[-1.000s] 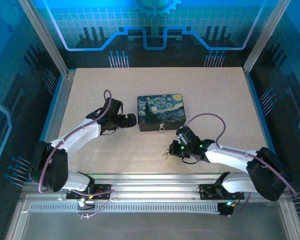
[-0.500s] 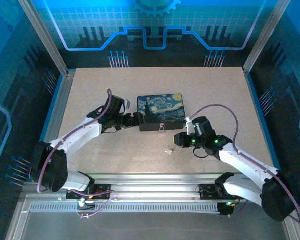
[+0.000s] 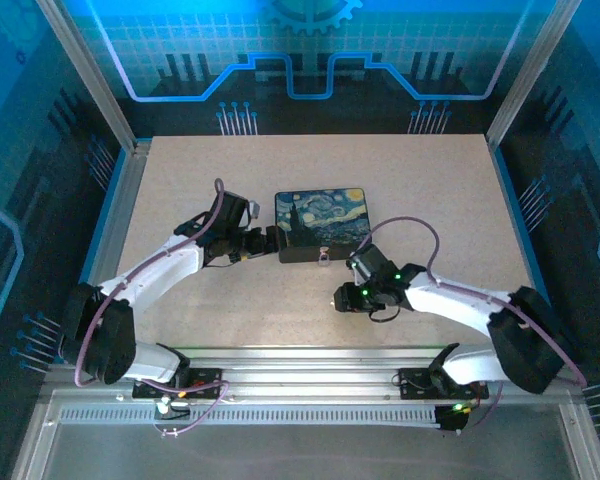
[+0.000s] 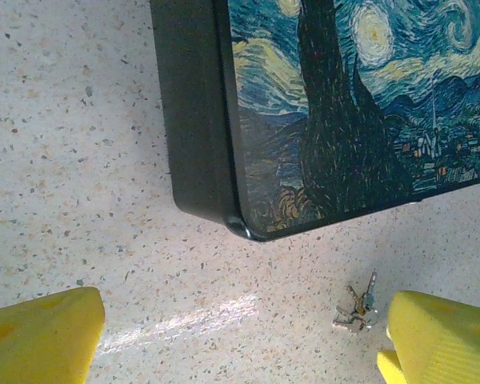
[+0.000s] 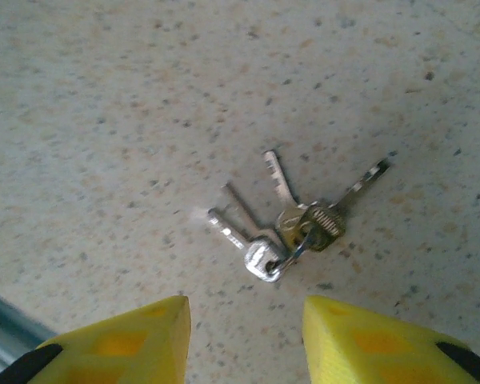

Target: Unlock the padlock with the key

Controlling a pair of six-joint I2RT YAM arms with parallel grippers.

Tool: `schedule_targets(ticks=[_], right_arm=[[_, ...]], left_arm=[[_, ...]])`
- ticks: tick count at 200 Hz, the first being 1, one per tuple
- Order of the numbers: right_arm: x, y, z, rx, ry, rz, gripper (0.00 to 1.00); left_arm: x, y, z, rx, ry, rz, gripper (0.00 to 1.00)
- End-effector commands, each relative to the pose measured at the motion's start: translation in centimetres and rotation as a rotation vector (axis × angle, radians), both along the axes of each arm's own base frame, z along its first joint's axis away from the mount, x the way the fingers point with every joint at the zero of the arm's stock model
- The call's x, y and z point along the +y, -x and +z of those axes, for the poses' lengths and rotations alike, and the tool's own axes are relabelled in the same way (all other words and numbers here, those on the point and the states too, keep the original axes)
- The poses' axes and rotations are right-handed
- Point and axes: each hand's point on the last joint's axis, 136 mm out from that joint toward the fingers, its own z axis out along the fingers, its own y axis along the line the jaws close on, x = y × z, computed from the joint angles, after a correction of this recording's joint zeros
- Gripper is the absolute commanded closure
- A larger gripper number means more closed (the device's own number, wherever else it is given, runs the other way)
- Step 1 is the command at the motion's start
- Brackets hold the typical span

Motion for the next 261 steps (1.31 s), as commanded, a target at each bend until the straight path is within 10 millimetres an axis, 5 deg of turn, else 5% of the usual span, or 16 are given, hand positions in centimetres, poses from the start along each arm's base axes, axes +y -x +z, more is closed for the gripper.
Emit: schedule_targets(ticks=[1,110,189,261], right_arm=[[-0.1,-0.4,0.2,0.009,0.069,-0.015,0.59],[0.9,-0.5,-2.3,0.082,0.061,-0.045,0.66],[0.8,-0.1,-5.2,0.112,0.048,-0.076,0.82],[0.5,-1.1,-3.4,-0.009,-0.025,-0.066,0.94]], left_arm=[[0.2,0.0,1.7,-0.038,-0.017,-0.007,0.07],[1.2,0.4,2.1,-0.059,-0.059,0.001,0.07],[1.3,0.4,2.3,-0.057,-0.067,0.002,0.07],[0.7,0.5,2.3,-0.048,-0.041,-0.014,0.07]])
